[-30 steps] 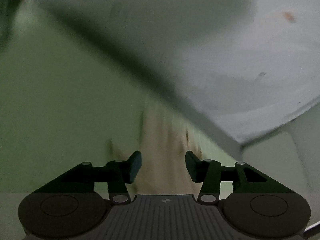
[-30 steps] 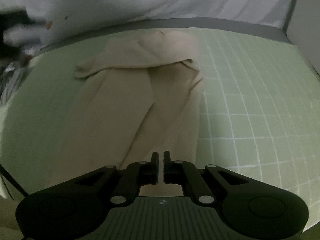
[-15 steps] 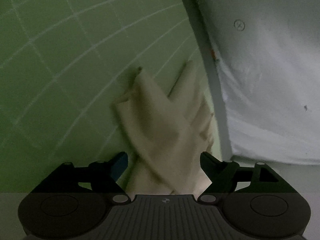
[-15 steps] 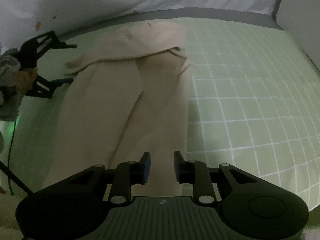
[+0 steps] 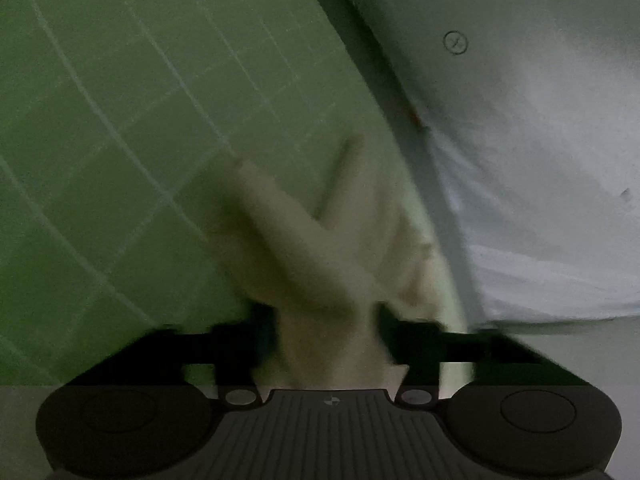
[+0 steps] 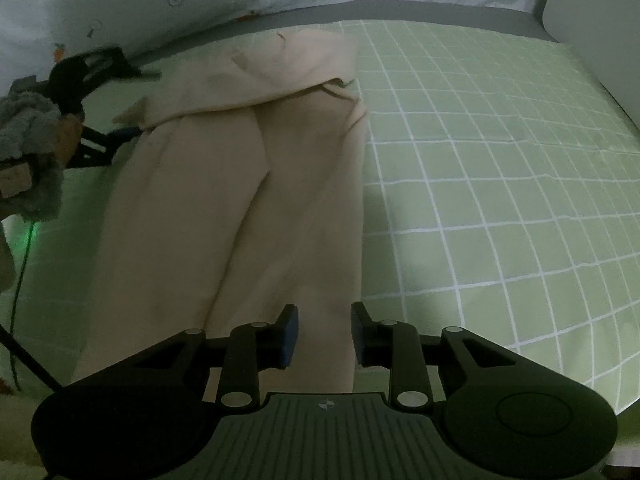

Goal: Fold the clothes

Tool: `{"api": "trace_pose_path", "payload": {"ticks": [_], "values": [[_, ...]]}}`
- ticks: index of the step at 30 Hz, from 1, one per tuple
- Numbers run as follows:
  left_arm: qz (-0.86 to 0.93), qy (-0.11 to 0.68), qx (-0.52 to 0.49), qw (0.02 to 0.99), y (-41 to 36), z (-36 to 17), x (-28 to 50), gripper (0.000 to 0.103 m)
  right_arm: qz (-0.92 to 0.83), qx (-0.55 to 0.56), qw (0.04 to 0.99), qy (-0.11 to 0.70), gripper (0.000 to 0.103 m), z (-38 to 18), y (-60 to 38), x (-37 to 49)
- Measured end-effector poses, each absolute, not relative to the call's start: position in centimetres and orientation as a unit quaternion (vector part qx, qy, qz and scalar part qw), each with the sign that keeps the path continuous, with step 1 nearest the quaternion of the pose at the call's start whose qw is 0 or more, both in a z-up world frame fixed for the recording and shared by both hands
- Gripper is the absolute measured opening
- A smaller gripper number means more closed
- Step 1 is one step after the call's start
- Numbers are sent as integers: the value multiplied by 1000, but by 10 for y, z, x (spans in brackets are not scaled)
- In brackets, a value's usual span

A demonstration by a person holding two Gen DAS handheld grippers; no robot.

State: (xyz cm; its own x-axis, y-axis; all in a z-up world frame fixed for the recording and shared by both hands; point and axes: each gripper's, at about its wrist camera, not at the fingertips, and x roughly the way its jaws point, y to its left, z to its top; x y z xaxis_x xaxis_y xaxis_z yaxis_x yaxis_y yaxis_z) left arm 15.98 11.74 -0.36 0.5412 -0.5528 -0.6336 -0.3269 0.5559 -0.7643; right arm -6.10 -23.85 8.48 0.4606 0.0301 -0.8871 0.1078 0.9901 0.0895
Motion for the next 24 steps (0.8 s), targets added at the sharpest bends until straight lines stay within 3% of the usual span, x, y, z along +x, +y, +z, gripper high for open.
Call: {"api": "trace_pose_path", "payload": {"ticks": [1,4,8,10,12,14,15,16,18,24], "values": [[-71,474,-456,750,117,-4,159,23,-24,67,854,516,48,86,-239,-61],[-56,475,-443,758,115,1,160,15,-10,68,859,507,51,89,-237,-58],[-63,455,-434,775,109,23,164,14,52,34,864,500,56,94,-218,-56],[-70,447,-427,783,103,33,173,14,75,-3,858,508,73,91,-203,-55],[-80,437,-416,794,99,46,180,14,81,-45,850,518,71,84,-190,-55],[-91,427,-409,802,96,57,183,14,79,-78,841,530,60,75,-181,-54],[-95,424,-406,804,93,60,185,14,78,-82,839,533,32,73,-180,-54],[-100,419,-403,808,89,65,188,14,75,-81,838,535,19,71,-180,-54],[-103,407,-391,819,83,74,193,12,58,-84,850,517,6,75,-183,-59],[-116,326,-395,851,74,113,205,10,27,-97,896,433,5,114,-208,-85]]}}
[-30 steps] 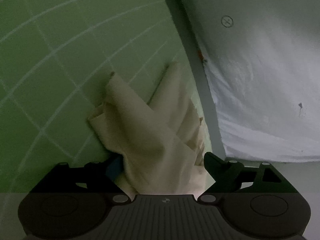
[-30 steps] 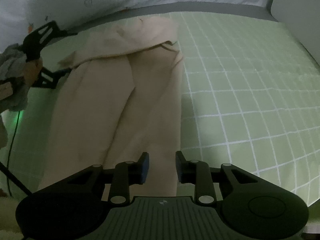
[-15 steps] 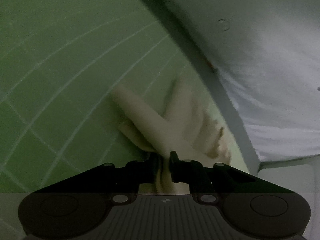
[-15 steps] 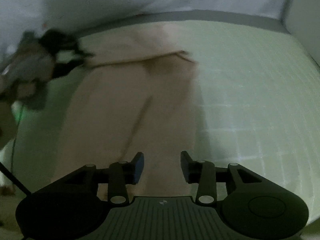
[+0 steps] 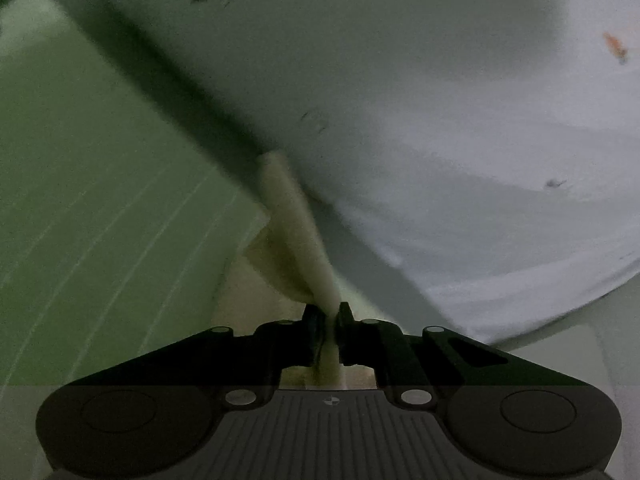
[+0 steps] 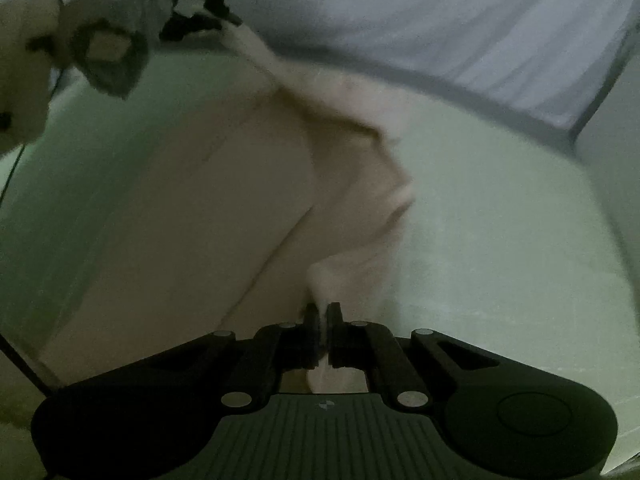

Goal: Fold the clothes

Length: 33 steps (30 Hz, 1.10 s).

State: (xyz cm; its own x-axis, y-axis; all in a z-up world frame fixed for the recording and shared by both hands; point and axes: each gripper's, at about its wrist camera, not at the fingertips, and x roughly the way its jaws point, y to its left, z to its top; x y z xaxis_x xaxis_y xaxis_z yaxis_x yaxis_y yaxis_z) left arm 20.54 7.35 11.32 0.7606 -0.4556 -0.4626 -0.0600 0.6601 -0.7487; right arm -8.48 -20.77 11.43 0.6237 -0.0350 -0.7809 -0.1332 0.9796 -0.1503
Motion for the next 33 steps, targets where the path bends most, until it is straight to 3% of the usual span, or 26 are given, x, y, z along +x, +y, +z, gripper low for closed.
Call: {"api": "trace_pose_path", "payload": {"ticks": [6,11,19,27,31,33], "values": [[-137,246,-403,871,94,160,199,10,110,-75,900,416,5,143,-221,-111],[-96,190,-392,895,140,179,187,10,157,-79,878,446,5,125,-212,-115],[-14,237,-414,879,197,138,187,10,185,-69,859,473,5,104,-207,-104],[-34,208,-402,891,209,160,177,10,173,59,871,457,6,118,-240,-93],[-108,219,-337,909,185,172,176,10,215,7,828,518,12,94,-218,-84],[-152,221,-321,908,173,176,174,10,211,37,832,512,18,97,-225,-80]]}}
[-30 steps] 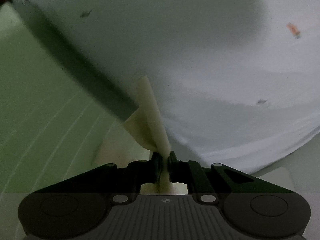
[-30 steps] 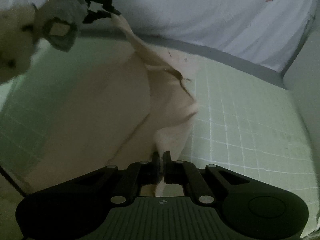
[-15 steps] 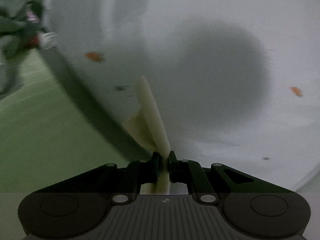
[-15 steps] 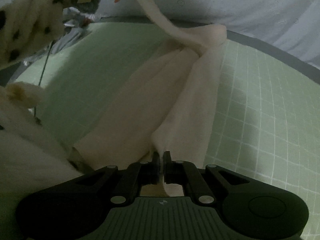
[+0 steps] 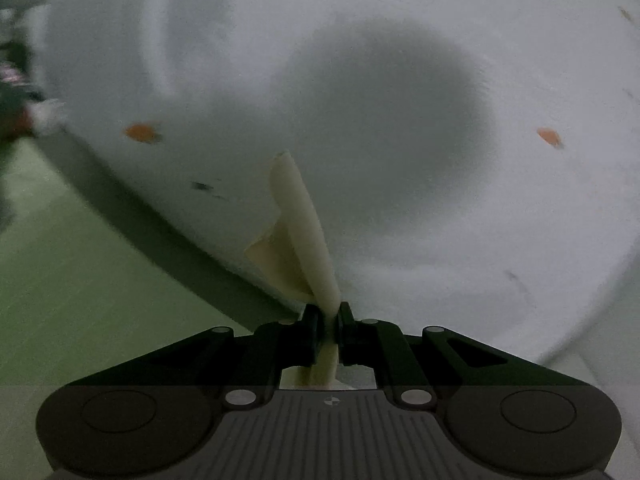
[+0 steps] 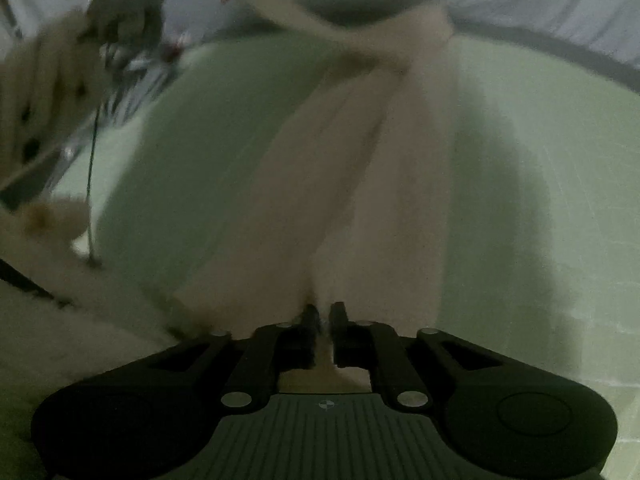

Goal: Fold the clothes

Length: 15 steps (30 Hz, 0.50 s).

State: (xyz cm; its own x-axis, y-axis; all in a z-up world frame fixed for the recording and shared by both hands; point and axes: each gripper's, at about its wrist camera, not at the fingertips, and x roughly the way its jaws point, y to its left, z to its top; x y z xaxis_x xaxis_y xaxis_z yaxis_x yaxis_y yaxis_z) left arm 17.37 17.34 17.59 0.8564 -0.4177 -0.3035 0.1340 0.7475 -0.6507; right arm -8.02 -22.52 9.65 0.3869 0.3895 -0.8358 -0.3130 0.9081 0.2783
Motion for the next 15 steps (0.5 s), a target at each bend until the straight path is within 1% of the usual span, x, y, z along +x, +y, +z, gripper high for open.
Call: {"api": "trace_pose_path", "payload": {"ticks": [2,3,4,7,10,13,15], "values": [[-202,224,-305,903,158,181,169,10,195,80,844,493,30,104,-241,-76],[-226,229,-299,899,151,182,167,10,188,94,848,487,40,106,-246,-75],[-264,238,-284,891,137,184,164,10,174,120,853,478,42,108,-258,-74],[-350,269,-229,867,96,185,148,10,128,198,863,447,42,114,-297,-72],[-427,305,-157,837,50,181,125,11,98,218,870,431,42,114,-317,-69],[-484,349,-78,799,7,164,99,11,81,229,874,422,42,112,-327,-69],[-514,391,-4,763,-24,140,80,11,77,236,873,420,42,108,-329,-68]]}}
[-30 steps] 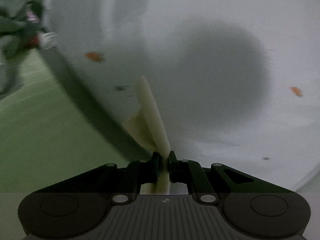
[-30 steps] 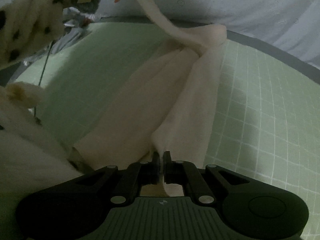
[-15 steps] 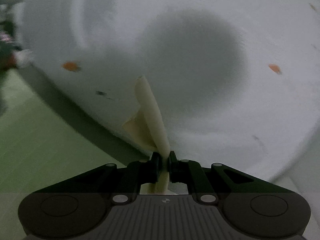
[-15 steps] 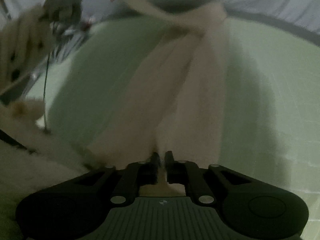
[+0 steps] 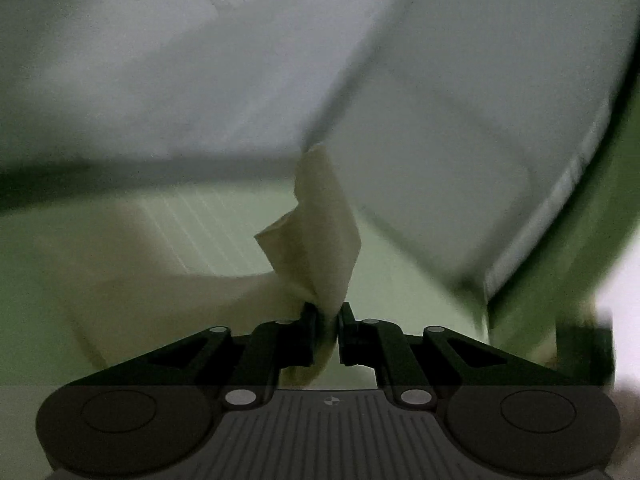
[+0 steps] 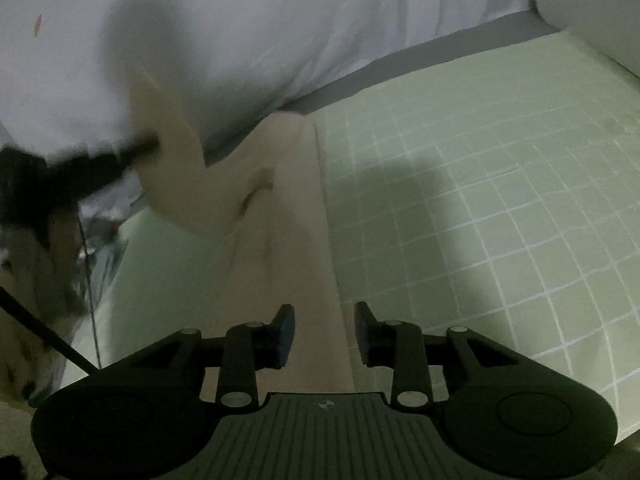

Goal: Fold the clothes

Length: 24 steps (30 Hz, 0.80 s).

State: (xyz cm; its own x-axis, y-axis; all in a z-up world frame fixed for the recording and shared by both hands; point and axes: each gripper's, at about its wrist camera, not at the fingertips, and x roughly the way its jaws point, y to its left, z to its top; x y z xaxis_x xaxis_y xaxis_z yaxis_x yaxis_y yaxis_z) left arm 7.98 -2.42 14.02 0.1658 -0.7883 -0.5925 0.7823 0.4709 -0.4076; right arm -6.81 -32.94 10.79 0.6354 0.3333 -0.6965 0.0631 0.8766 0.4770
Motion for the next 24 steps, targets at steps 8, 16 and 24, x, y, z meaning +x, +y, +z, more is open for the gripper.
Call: {"api": "trace_pose_path", "payload": {"ticks": [8,16,24], "values": [[-516,476,182,689,-70,72,30,31,81,262,854,442,50,84,-327,-60],[-515,480,123,699,-59,89,6,61,128,295,831,454,65,71,-322,-49],[-480,495,14,724,-28,102,-2,69,181,238,825,480,65,71,-289,-34]]}}
